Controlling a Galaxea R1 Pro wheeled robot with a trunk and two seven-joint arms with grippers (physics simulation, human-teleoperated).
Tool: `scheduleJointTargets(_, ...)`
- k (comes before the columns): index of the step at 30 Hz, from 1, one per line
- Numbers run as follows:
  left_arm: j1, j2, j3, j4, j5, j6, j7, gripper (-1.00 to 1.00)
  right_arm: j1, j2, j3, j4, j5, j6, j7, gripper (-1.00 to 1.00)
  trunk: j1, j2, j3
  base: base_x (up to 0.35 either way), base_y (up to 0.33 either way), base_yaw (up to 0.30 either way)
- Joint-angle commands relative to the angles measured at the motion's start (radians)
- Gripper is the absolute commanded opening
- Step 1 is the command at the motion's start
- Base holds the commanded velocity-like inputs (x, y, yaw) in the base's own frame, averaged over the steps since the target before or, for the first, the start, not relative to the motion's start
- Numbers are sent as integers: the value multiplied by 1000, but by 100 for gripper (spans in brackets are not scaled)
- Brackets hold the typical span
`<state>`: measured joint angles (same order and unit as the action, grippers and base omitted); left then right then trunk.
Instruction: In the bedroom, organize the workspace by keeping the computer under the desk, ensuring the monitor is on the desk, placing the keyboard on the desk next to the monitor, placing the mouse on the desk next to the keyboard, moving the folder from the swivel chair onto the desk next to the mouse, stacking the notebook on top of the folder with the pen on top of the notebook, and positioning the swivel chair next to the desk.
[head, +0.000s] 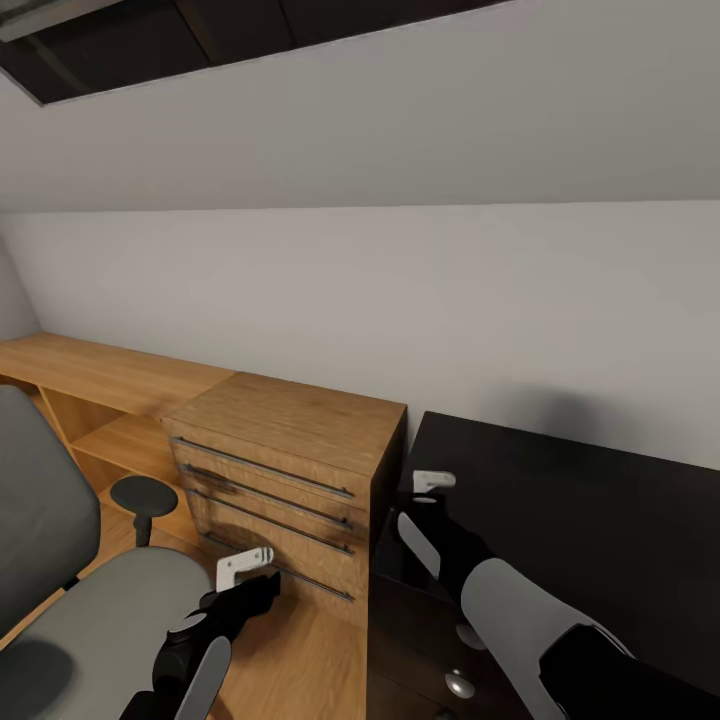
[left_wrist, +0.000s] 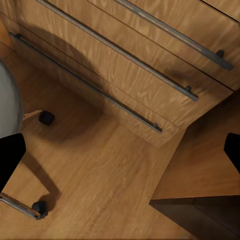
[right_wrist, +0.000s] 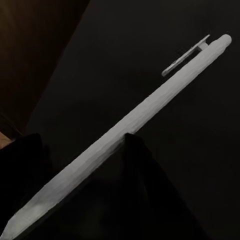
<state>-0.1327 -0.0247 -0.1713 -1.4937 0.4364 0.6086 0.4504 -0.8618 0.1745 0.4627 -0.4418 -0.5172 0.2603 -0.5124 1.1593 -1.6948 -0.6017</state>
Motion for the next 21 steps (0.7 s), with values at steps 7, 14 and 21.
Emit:
scheduleJointTargets(7,-1,0,-1,3,11,2,10,100,0,0,2,12,-109,83,-6,-100,0,-1,-1,0,0,0)
scheduleJointTargets(14,-1,0,-1,4,10,2,10,100,0,0,2,5,-117,96,-6,-100,0,-1,-1,0,0,0)
scheduleJointTargets(21,-1,0,0,3,10,2,9,100,0,0,2,5,-118,97,-6,-100,0,-1,-1,0,0,0)
